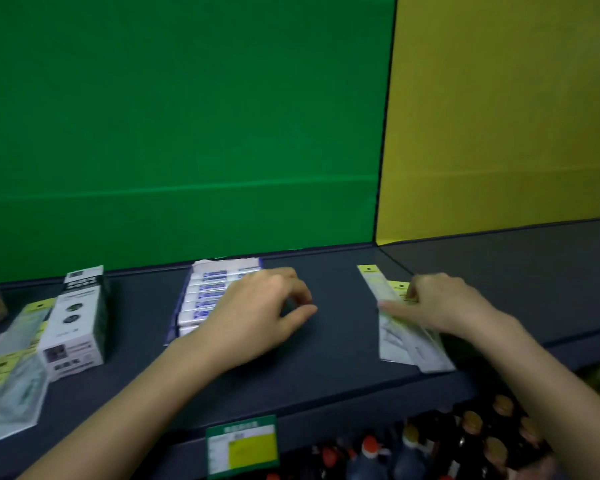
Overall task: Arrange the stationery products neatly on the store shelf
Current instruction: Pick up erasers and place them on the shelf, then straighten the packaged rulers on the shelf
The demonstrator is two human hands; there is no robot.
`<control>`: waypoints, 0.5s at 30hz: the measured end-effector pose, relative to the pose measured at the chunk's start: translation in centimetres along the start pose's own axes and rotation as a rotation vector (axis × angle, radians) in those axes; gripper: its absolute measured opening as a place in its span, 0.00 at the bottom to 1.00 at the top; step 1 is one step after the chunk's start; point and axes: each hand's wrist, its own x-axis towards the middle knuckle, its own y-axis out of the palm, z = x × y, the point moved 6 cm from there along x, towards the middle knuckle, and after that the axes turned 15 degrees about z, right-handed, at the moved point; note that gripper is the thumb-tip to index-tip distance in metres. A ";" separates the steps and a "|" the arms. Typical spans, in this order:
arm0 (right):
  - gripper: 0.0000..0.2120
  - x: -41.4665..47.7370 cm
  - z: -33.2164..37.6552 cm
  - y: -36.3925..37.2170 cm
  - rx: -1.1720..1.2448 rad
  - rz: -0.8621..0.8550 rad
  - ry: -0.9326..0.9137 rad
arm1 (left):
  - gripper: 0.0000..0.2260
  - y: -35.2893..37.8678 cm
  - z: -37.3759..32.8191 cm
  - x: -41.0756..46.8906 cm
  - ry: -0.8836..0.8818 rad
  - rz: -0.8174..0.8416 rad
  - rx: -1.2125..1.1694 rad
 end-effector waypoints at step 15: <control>0.18 1.7 -2.1 0.9 0.045 0.118 -0.277 | 0.13 8.0 -5.6 6.1 -0.421 0.053 -0.051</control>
